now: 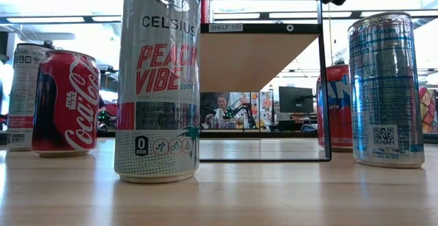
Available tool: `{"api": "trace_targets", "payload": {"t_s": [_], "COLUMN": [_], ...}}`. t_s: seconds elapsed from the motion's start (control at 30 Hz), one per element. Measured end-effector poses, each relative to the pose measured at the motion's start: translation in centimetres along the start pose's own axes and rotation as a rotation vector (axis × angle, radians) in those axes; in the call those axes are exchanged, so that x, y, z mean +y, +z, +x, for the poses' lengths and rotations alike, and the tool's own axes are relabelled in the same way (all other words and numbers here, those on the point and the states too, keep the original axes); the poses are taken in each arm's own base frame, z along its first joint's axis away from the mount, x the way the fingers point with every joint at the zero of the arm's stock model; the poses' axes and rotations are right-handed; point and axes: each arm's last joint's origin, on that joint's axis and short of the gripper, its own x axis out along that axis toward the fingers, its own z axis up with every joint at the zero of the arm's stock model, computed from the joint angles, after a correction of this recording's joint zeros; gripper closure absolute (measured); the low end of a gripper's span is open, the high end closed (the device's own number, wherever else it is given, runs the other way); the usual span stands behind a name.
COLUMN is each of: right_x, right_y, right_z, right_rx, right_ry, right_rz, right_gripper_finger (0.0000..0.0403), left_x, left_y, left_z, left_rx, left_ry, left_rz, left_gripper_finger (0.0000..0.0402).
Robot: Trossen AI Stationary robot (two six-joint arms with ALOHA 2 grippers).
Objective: Place canned beverage on shelf
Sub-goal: Put the left blue soda can on the shelf aligned with the other blue soda can
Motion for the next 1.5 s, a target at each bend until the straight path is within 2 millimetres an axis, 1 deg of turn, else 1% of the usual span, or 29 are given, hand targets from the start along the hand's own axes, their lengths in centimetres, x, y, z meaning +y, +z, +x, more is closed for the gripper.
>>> {"api": "trace_targets", "payload": {"t_s": [0.2,0.37,0.47,0.63,0.77,0.9,1.13,1.33,1.5], "right_x": [0.1,0.1,0.1,0.1,0.1,0.1,0.1,0.1,0.1], "right_y": [0.0,0.0,0.1,0.1,0.1,0.1,0.1,0.1,0.1], "right_z": [0.0,0.0,0.0,0.0,0.0,0.0,0.0,0.0,0.0], "right_rx": [0.000,-0.001,-0.008,-0.008,-0.009,-0.015,-0.015,-0.015,-0.014], "right_ry": [0.002,0.002,0.003,0.003,0.003,0.005,0.004,0.005,0.005], "right_rz": [-0.002,-0.007,-0.020,-0.044,-0.065,-0.080,-0.082,-0.079,-0.071], "right_gripper_finger": [0.0394,0.0394,0.0394,0.0394,0.0394,0.0394,0.0394,0.0394,0.0394], "left_x": [-2.2,-3.8,-4.7,-5.9,-6.6,-7.0,-7.2,-7.0,-7.1], "left_y": [-1.9,-3.1,-3.6,-4.4,-4.7,-4.9,-5.1,-5.3,-5.4], "left_z": [0.4,1.2,1.9,3.7,4.8,5.5,5.6,5.4,5.3], "left_rx": [0.136,0.214,0.251,0.374,0.416,0.440,0.450,0.480,0.505], "left_ry": [-0.010,0.017,0.041,0.045,0.058,0.065,0.069,0.073,0.061], "left_rz": [-0.018,-0.033,-0.045,-0.094,-0.093,-0.085,-0.071,-0.068,-0.122], "left_gripper_finger": [0.0080,0.0080,0.0080,0.0080,0.0080,0.0080,0.0075,0.0045,0.0024]}}
